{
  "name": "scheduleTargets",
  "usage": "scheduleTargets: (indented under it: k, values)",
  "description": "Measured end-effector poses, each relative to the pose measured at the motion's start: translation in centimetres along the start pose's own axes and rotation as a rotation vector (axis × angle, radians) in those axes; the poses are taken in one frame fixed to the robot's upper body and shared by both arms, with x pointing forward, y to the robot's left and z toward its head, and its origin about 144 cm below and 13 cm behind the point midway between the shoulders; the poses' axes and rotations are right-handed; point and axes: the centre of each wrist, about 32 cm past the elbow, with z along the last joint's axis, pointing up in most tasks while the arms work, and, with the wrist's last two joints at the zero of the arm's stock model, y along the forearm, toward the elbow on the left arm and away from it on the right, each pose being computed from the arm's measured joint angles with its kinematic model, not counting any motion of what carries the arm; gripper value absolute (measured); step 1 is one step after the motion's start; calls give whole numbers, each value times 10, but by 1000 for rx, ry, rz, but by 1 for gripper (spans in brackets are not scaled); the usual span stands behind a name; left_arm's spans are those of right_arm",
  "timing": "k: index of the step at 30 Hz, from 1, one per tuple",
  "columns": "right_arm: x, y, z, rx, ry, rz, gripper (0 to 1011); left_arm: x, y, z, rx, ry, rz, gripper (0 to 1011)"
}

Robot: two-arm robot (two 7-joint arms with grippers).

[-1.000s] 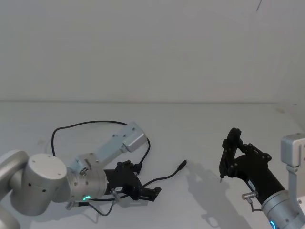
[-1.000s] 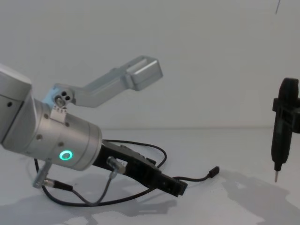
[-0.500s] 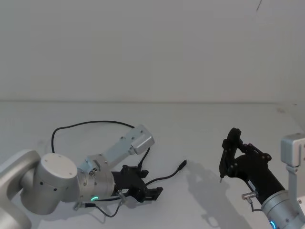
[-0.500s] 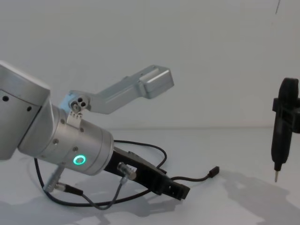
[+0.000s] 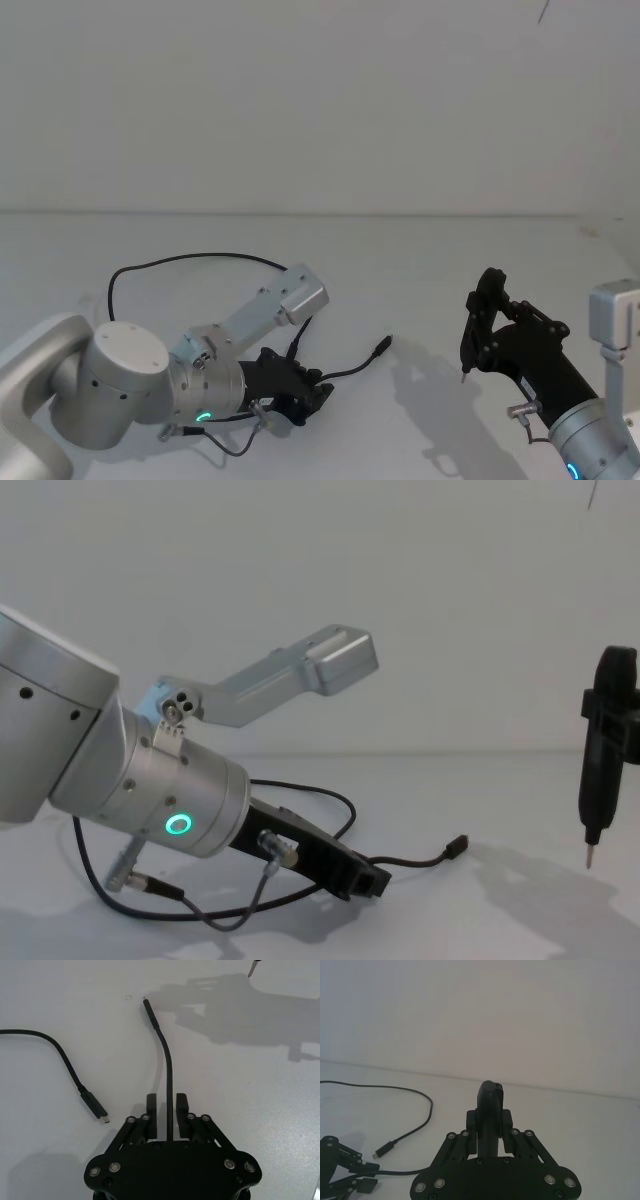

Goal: Pick up the data cable with the one hand.

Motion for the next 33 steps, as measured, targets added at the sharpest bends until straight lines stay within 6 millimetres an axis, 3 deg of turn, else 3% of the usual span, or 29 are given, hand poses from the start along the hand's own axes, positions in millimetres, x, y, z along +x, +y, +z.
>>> scheduleTargets:
  k: [6, 9, 21, 33]
  values:
    - [0, 0, 0, 0, 0, 0, 279, 0, -1, 0, 1, 0, 0, 76]
    - [0, 0, 0, 0, 0, -1, 279, 0, -1, 0, 1, -1, 0, 37]
    - [2, 5, 16, 43, 28, 9, 279, 3, 8, 1, -44, -52, -40, 37]
    - [6, 18, 39, 93, 77, 30, 279, 12, 35, 0, -106, -120, -81, 37]
